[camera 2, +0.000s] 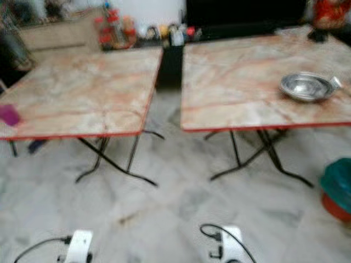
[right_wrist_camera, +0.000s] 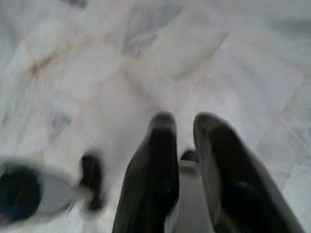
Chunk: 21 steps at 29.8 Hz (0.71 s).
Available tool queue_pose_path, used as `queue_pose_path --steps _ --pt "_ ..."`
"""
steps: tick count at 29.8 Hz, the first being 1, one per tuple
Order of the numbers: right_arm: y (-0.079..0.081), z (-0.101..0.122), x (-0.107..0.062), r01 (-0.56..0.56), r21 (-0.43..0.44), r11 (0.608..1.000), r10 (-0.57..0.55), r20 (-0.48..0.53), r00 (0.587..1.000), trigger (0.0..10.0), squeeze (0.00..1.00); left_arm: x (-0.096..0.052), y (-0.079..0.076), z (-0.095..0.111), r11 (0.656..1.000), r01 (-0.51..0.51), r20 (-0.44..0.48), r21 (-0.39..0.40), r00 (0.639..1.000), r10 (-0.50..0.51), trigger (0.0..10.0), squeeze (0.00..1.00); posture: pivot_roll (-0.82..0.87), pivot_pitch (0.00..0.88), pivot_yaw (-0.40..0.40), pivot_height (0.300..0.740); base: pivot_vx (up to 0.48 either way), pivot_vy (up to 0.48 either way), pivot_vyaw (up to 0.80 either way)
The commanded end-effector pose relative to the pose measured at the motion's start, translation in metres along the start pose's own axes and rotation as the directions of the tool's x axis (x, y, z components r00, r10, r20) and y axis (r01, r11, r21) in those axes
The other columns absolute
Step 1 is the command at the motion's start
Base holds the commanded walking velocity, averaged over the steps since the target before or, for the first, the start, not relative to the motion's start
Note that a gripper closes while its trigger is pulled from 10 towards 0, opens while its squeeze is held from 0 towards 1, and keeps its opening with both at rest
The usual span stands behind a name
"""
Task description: Setting the table
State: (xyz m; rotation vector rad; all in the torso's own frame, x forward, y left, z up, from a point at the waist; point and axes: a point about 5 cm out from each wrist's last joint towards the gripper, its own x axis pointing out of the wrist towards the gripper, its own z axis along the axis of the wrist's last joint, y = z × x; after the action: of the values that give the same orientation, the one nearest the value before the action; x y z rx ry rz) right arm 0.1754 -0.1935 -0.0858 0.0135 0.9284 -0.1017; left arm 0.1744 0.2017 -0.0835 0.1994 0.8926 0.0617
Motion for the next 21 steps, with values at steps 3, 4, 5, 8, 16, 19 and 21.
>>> queue_pose_path --steps 3,4,5,8,16,19,21 --pt "0.0135 0.0031 0.0013 -0.024 0.005 1.000 0.024 0.006 1.000 10.0 0.00 0.0001 0.0114 -0.0001 1.000 -0.025 -0.002 0.013 1.000 0.025 10.0 0.00 0.03 0.025 0.116 0.714 0.000 0.476 0.00" --pt "0.0135 0.0031 0.0013 -0.024 0.005 1.000 0.024 0.006 1.000 10.0 0.00 0.0001 0.0114 -0.0001 1.000 -0.025 -0.002 0.013 1.000 0.025 10.0 0.00 0.03 0.025 0.116 0.714 0.000 0.476 0.00" --pt "0.0137 0.0029 0.0013 -0.023 0.007 1.000 0.023 0.006 1.000 10.0 0.00 0.0001 0.0116 -0.0001 1.000 -0.025 -0.002 0.014 1.000 0.025 10.0 0.00 0.03 0.025 0.116 0.714 0.000 0.476 0.00" --pt "0.0147 0.0029 0.0012 -0.025 0.023 0.999 0.025 0.011 1.000 10.0 0.00 0.0001 0.0123 -0.0002 1.000 -0.024 -0.002 0.017 1.000 0.024 10.0 0.00 0.03 0.025 0.119 0.714 0.000 0.476 0.00" --pt "0.0164 0.0038 0.0014 -0.033 0.048 0.998 0.033 0.015 0.999 10.0 0.00 0.0000 0.0131 -0.0003 0.999 -0.022 -0.002 0.027 1.000 0.022 10.0 0.00 0.03 0.009 0.117 0.714 0.000 0.476 -0.20" --pt "0.0161 0.0044 0.0015 -0.031 0.046 0.998 0.030 0.016 0.999 10.0 0.00 0.0001 0.0131 0.0000 0.999 -0.021 0.000 0.029 1.000 0.021 10.0 0.00 0.03 0.009 0.117 0.714 0.000 0.476 -0.79" --pt "0.0163 0.0065 0.0019 -0.031 0.035 0.999 0.030 0.023 0.999 10.0 0.00 0.0001 0.0130 0.0001 0.999 -0.020 -0.001 0.031 1.000 0.020 10.0 0.00 0.03 0.003 0.114 0.714 0.000 0.476 0.00"
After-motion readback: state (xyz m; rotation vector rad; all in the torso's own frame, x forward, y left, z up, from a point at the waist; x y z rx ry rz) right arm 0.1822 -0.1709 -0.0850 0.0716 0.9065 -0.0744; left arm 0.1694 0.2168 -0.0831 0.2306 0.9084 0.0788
